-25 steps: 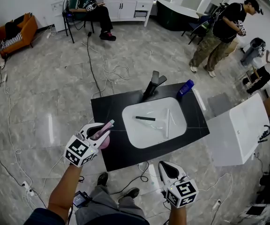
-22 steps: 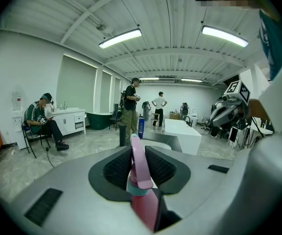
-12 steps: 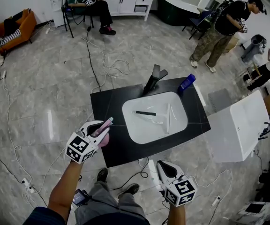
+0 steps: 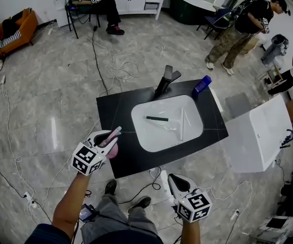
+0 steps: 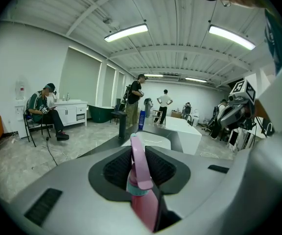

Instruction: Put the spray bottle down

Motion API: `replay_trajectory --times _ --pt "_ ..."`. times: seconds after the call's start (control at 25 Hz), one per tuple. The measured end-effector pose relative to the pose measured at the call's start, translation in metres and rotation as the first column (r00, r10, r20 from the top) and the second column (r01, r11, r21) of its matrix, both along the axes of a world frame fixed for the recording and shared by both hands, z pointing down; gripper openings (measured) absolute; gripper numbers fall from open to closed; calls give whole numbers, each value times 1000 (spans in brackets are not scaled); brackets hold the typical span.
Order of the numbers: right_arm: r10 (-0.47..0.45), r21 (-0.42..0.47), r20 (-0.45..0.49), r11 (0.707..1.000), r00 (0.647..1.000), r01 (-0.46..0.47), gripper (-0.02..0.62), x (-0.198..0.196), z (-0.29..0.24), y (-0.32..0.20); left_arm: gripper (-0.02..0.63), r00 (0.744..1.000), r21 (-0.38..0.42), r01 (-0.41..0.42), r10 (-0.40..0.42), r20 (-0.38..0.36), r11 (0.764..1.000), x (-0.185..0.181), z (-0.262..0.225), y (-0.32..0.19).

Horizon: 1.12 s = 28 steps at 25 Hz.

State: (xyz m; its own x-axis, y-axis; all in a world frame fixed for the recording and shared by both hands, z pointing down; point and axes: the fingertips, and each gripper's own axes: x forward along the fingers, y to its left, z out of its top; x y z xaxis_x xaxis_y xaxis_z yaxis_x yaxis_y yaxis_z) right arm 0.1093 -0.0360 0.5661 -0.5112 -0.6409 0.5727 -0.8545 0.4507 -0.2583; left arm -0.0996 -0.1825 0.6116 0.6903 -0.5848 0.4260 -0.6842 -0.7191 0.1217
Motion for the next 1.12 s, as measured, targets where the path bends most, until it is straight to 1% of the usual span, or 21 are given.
replay_trajectory --times 0.28,0.6,0.88,1.12 --pt "11 -28 11 1000 1000 -11 9 7 10 8 89 1000 -17 4 -4 -1 1000 8 14 2" --pt "25 -40 15 999 1000 -24 9 19 18 4 89 1000 -25 10 -10 8 1000 15 27 -7" --pt "24 -54 21 998 999 -23 9 22 27 -1 89 1000 -15 17 -17 -5 1000 23 29 -17" --pt "20 -60 20 998 1000 -19 9 22 32 -6 89 999 5 46 -46 -21 999 18 29 -26"
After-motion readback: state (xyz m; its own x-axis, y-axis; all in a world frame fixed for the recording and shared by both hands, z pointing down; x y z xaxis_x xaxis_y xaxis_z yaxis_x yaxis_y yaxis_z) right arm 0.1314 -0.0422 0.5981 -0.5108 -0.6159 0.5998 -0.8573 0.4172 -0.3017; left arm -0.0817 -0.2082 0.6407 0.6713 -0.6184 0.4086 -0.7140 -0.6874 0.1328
